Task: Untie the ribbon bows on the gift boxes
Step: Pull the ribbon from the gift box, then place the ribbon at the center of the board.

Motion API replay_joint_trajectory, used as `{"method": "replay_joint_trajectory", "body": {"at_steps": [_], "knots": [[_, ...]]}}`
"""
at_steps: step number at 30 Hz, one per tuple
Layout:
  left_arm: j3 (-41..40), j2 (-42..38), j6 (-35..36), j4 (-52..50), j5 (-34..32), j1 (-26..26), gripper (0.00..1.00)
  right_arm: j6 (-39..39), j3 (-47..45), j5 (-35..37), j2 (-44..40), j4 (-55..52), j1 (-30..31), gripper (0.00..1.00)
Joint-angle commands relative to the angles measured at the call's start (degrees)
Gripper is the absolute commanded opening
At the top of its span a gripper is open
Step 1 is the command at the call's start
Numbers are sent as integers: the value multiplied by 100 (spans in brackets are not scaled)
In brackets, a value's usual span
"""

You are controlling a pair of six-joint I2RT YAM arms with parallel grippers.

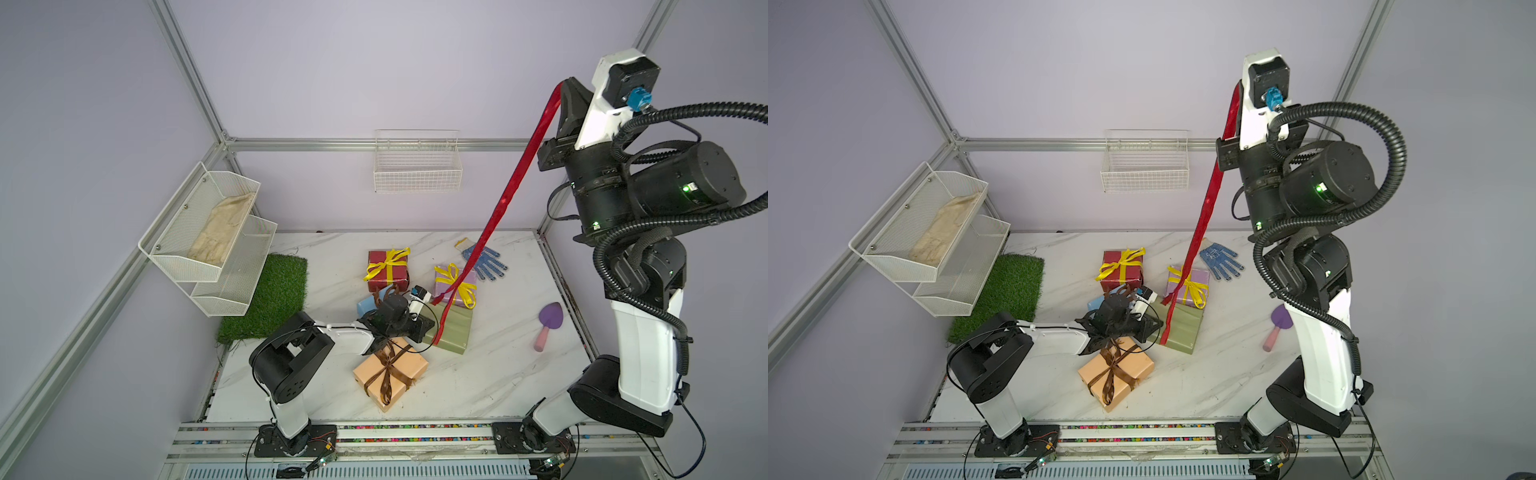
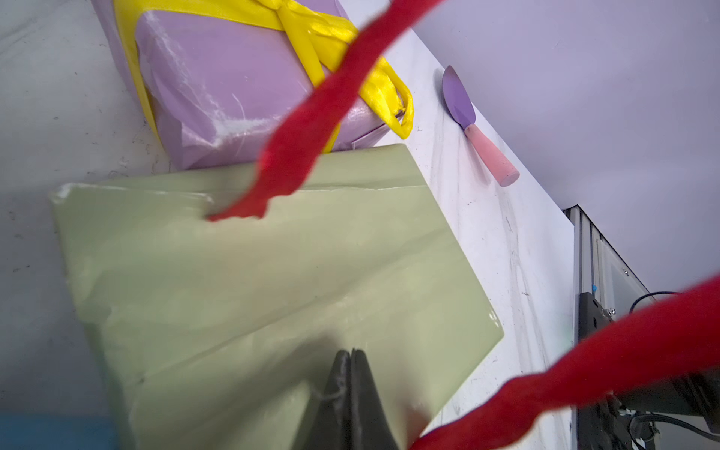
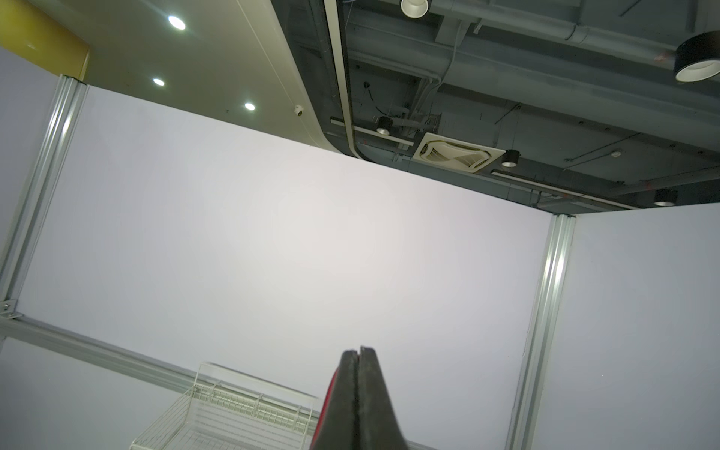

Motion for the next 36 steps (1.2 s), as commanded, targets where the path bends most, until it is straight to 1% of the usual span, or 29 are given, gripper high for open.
{"method": "replay_joint_trajectory", "body": {"at_steps": [1,4,7,13,19,26,27,31,34,36], "knots": [[259,183,-16,-356,-167,-13,0,-590,19,174,-127,617,-17,0],[405,226,28,-506,-151,-12,0,-891,61,191,-147,831,-17,0],[498,230,39,-543,-151,-9,0,-1101,49,385,-186,875,-17,0],[729,123,140,-774,-116,-4,0,-980,-490,511,-513,987,-17,0],[851,-46,291,-1024,-138,-4,0,-846,-1050,788,-763,1110,-17,0],[867,-179,328,-1097,-152,-5,0,-740,-2207,1344,-1107,1256,-17,0],[864,-205,329,-1112,-151,-4,0,-729,-2375,1423,-1279,1293,-17,0],[898,-372,412,-1266,-154,-4,0,-565,-3016,1654,-1527,1379,-51,0],[932,-606,503,-1471,-190,-4,0,-383,-3524,1801,-1724,1450,-161,0],[967,-754,568,-1637,-234,-4,0,-232,-3823,1890,-1819,1472,-337,0]]}}
